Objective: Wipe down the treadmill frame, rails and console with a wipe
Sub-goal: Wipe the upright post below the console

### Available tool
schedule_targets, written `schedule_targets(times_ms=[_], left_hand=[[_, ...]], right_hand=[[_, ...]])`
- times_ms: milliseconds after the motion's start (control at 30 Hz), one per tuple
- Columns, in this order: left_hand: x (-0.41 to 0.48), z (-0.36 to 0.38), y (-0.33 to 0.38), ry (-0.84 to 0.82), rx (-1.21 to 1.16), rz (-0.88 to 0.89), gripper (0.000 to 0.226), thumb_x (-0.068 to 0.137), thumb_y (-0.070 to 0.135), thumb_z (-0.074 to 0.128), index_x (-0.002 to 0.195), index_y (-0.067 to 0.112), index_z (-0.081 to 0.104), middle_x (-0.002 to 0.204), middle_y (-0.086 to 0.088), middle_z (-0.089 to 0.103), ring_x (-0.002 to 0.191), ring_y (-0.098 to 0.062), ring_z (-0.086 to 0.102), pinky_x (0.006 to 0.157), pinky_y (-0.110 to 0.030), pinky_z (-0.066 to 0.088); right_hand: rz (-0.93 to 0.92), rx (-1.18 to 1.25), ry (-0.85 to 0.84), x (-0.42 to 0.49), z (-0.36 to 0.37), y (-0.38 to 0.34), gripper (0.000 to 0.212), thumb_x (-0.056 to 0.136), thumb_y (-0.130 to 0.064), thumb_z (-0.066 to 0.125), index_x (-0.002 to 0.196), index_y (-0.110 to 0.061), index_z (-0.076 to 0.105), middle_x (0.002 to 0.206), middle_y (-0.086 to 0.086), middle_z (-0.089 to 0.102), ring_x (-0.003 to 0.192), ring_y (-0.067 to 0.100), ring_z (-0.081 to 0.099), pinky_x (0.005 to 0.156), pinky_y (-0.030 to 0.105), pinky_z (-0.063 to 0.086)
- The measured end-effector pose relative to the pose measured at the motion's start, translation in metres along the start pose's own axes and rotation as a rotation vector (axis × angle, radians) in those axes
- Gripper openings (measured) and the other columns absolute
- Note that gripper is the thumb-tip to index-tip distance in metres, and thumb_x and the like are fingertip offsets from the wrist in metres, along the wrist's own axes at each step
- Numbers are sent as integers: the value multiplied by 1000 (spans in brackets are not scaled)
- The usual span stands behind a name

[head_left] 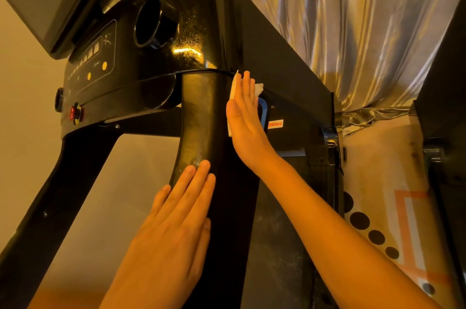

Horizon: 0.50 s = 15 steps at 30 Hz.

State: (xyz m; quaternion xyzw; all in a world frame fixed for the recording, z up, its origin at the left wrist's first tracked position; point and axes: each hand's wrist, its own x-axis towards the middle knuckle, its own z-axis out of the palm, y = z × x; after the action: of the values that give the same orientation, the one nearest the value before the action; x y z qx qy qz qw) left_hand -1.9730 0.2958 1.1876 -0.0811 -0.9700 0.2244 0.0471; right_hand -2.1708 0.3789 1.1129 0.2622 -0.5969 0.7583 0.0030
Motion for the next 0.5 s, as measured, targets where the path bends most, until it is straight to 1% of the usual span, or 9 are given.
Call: schedule_targets(times_ms=[33, 67, 133, 200, 267, 300, 367, 433, 500], left_hand=[[0, 0, 0, -14, -18, -1, 68, 96, 38, 36, 160, 21, 20, 166, 5, 13, 152, -12, 8, 124, -35, 17], [0, -1, 0, -32, -34, -1, 69, 97, 38, 36, 160, 22, 17, 166, 6, 11, 152, -11, 7, 123, -31, 10], [1, -2, 0, -58, -46, -6, 68, 96, 38, 36, 160, 23, 19, 166, 7, 11, 153, -11, 8, 119, -26, 3], [1, -4, 0, -66, -53, -15, 66, 95, 36, 38, 158, 20, 27, 167, 3, 18, 152, -12, 10, 118, -25, 5], [1, -6, 2, -61, -55, -19, 64, 94, 35, 39, 156, 17, 32, 165, -5, 28, 151, -13, 12, 117, -25, 7], [1, -7, 2, -57, -54, -18, 64, 94, 35, 39, 155, 17, 33, 164, -6, 30, 151, -13, 12, 117, -26, 8], [1, -6, 1, -56, -48, -12, 66, 95, 36, 38, 157, 18, 29, 165, -2, 25, 151, -13, 11, 118, -25, 7], [0, -4, 0, -53, -34, -6, 69, 95, 37, 37, 160, 21, 21, 166, 3, 16, 152, -12, 9, 119, -27, 6], [0, -2, -1, -33, -14, 3, 71, 95, 38, 37, 161, 22, 14, 166, 6, 11, 152, -12, 7, 118, -31, 11]], right_hand=[[-13, -5, 3, -1, 0, 0, 59, 105, -43, 17, 154, -28, -12, 169, -6, -20, 150, 1, -23, 123, 30, -16], [-26, -14, 5, -2, 0, 1, 59, 106, -43, 18, 155, -28, -13, 169, -6, -20, 151, 1, -24, 125, 31, -15], [-51, -46, -2, -6, 0, 1, 60, 109, -40, 19, 157, -26, -12, 169, -6, -21, 152, 1, -24, 126, 33, -13], [-124, -118, -13, -11, 4, -5, 61, 110, -39, 21, 161, -20, -8, 170, -3, -19, 153, 5, -23, 126, 32, -13], [-224, -177, -32, -18, 10, -12, 62, 110, -36, 23, 162, -14, -3, 171, 1, -14, 155, 11, -20, 127, 36, -12], [-268, -192, -46, -19, 12, -14, 62, 110, -34, 24, 162, -11, 0, 171, 4, -12, 156, 13, -18, 127, 38, -11], [-340, -223, -82, -15, 10, -16, 60, 110, -28, 26, 162, -6, 5, 171, 9, -5, 157, 16, -14, 127, 38, -10], [-385, -263, -112, -6, 4, -14, 58, 110, -23, 29, 162, -5, 10, 172, 10, 0, 158, 17, -10, 127, 37, -11], [-399, -269, -114, 2, -3, -9, 55, 109, -21, 29, 161, -6, 17, 171, 10, 6, 158, 18, -6, 126, 38, -13]])
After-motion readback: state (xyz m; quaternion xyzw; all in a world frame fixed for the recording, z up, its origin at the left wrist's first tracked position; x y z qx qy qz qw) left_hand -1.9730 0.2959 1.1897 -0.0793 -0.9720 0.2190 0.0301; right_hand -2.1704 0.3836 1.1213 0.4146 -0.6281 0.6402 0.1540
